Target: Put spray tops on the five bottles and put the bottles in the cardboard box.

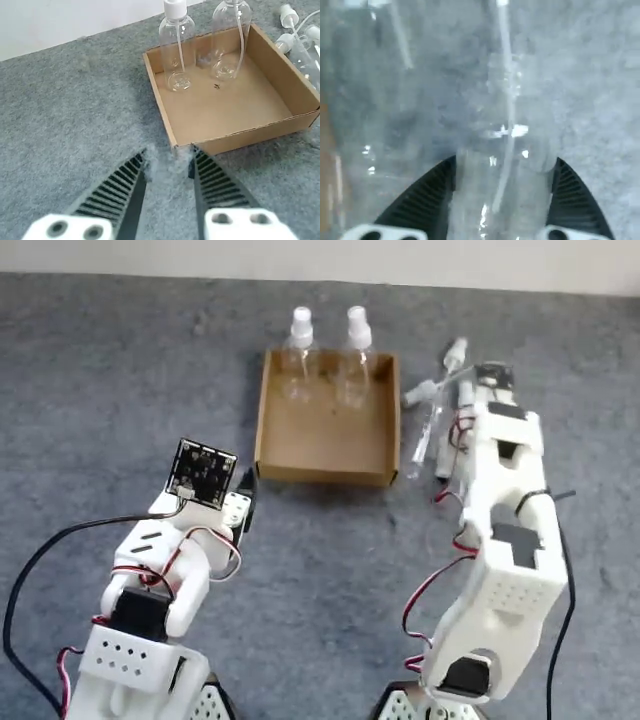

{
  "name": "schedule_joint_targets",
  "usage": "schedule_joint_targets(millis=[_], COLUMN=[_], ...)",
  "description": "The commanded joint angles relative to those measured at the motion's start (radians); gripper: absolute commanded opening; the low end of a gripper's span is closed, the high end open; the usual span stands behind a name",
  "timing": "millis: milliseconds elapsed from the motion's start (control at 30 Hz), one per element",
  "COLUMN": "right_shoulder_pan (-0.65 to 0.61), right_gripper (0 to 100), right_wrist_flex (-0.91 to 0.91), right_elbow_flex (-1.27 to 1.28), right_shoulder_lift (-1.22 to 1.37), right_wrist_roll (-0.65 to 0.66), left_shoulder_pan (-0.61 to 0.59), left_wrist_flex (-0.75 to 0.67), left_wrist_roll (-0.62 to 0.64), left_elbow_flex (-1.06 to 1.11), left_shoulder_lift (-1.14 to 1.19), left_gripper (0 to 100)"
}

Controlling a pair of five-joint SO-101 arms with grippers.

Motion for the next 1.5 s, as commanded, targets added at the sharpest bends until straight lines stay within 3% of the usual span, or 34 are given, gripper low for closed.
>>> schedule_joint_targets(millis=[0, 67, 133, 233, 333, 633, 900, 1000, 1133, 1233, 1467], right_shoulder_pan=[0.122, 0.173, 0.194, 0.2, 0.239, 0.452, 0.387, 0.371, 0.361, 0.341, 0.278], right_gripper=[12.9, 4.9, 0.0, 0.7, 0.7, 0.8, 1.3, 1.3, 0.9, 0.3, 0.3], right_wrist_flex=[-0.015, -0.013, 0.015, 0.16, 0.288, 0.311, 0.312, 0.314, 0.32, 0.321, 0.452], right_elbow_flex=[-0.051, -0.054, -0.054, -0.053, -0.053, -0.047, -0.042, -0.042, -0.044, -0.048, -0.074], right_shoulder_lift=[-0.007, -0.01, -0.021, -0.054, -0.101, -0.153, -0.154, -0.154, -0.163, -0.165, -0.182], right_wrist_roll=[0.011, 0.034, 0.144, 0.325, 0.423, 0.818, 0.822, 0.821, 0.767, 0.672, 0.666], left_shoulder_pan=[-0.008, -0.008, -0.007, -0.012, -0.012, -0.028, -0.059, -0.171, -0.346, -0.41, -0.463], left_wrist_flex=[-0.025, -0.025, -0.025, -0.025, -0.025, -0.02, 0.043, 0.094, 0.187, 0.233, 0.407], left_wrist_roll=[0.0, 0.0, 0.002, 0.003, 0.003, 0.003, -0.002, -0.003, -0.115, -0.189, -0.325], left_elbow_flex=[-0.005, -0.005, -0.007, -0.013, -0.016, -0.064, -0.067, -0.068, -0.102, -0.199, -0.572], left_shoulder_lift=[-0.001, 0.002, 0.002, 0.002, 0.002, 0.005, 0.004, 0.004, 0.042, 0.188, 0.667], left_gripper=[8, 8, 8, 8, 8, 8, 8, 8, 8, 8, 8])
